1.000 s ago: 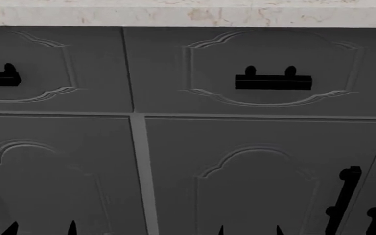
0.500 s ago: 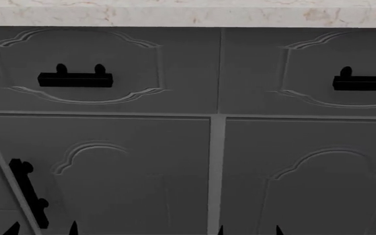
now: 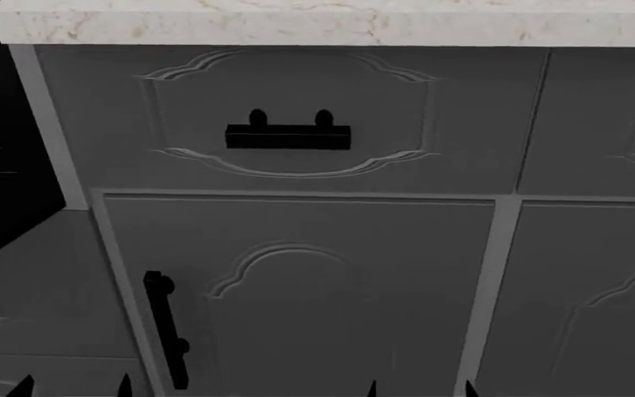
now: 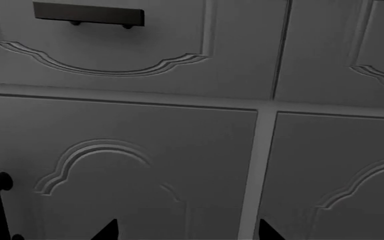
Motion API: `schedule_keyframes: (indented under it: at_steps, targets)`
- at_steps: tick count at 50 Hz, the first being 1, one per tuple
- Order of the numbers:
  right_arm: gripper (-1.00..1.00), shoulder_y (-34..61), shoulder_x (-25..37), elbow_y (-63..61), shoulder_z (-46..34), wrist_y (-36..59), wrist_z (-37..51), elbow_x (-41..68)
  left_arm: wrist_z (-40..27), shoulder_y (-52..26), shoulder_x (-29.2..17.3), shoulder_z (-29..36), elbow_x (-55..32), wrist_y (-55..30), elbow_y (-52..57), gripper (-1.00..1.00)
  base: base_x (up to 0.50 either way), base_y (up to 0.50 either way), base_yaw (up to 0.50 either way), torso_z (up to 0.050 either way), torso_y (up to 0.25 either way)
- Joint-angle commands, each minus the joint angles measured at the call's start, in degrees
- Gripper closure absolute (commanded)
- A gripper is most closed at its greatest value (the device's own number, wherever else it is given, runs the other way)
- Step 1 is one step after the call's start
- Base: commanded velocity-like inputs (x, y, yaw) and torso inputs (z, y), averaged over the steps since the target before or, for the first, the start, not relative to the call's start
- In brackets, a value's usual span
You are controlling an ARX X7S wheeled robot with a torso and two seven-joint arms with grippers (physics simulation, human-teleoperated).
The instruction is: Close the oven door
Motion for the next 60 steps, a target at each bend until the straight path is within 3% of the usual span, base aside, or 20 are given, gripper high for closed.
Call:
schedule_keyframes:
  at_steps: [1, 60]
  targets:
    - [-1.0, 0.18, 0.23, 0.32, -0.28, -0.04, 0.15, 0.48, -0.5, 0.07, -0.26, 0.47, 0.17, 0.19, 0.19, -1.0, 0.0, 0.5, 0.0, 0.0, 0.0]
    - [-1.0, 0.57, 1.31, 0.37, -1.91, -0.26, 1.43, 1.73, -1.94, -0.32, -1.44, 1.86, -0.89, 0.72, -0.26, -1.0, 0.0, 0.5, 0.0, 0.0, 0.0]
